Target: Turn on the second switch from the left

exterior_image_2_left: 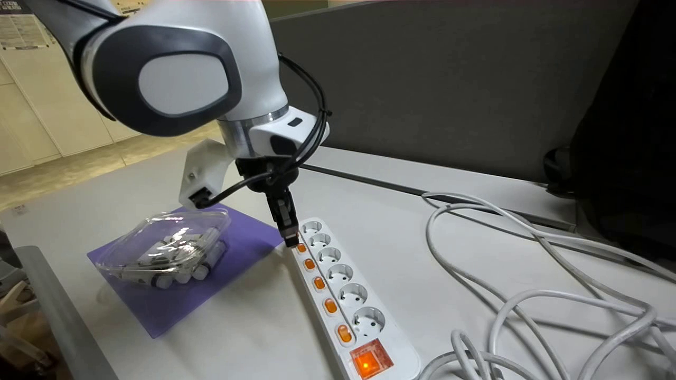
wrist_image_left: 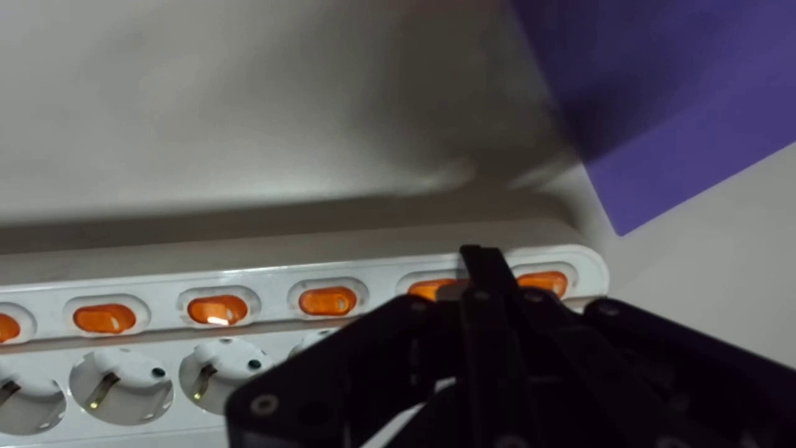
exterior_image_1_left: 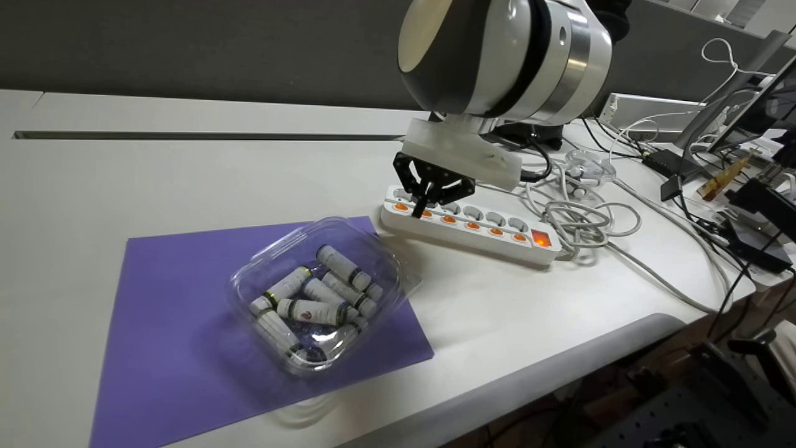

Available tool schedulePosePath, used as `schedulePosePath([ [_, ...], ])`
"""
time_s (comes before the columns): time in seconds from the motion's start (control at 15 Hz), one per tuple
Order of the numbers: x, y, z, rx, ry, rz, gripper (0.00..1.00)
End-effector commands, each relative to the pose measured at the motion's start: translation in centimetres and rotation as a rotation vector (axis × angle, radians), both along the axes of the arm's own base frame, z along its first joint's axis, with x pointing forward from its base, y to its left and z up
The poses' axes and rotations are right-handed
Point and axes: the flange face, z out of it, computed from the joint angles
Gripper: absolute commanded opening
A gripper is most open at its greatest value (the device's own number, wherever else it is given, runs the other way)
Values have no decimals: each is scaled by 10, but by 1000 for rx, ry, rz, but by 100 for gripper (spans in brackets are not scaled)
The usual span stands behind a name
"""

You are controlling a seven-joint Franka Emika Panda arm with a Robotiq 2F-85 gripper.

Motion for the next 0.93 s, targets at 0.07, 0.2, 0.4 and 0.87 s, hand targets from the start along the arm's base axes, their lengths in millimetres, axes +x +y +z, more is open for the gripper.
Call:
schedulePosePath([
  [0.07, 0, -4, 7, 20, -1, -25, 0],
  [0.2, 0, -4, 8, 20, -2, -26, 0],
  [0.4, 0, -5, 7, 20, 1, -35, 0],
  [0.87, 1, -11, 15, 18, -17, -56, 0],
])
